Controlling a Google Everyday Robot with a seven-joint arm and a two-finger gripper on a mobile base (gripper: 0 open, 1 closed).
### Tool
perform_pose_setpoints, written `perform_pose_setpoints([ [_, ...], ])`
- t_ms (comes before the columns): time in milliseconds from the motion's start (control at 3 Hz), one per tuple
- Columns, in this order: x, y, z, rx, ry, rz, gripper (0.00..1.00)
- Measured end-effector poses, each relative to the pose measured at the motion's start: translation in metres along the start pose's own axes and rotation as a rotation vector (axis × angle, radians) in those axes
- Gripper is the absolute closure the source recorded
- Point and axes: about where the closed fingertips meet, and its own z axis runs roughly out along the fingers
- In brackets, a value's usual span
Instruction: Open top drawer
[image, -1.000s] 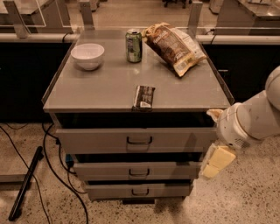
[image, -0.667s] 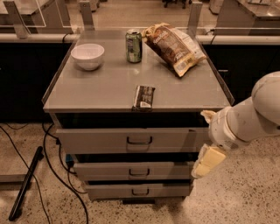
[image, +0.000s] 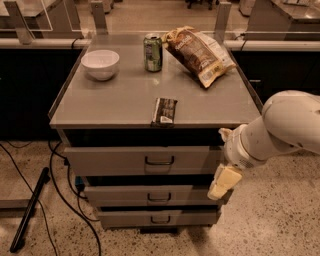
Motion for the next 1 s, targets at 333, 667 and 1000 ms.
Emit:
perform_pose_setpoints([
  [333, 0.000, -0.007, 0.028, -0.016, 0.016, 0.002, 0.00],
  [667, -0.002, -0.011, 0.039, -0.017, 0.008, -0.003, 0.00],
  [1000, -0.001, -0.016, 0.052, -0.021, -0.011, -0.017, 0.00],
])
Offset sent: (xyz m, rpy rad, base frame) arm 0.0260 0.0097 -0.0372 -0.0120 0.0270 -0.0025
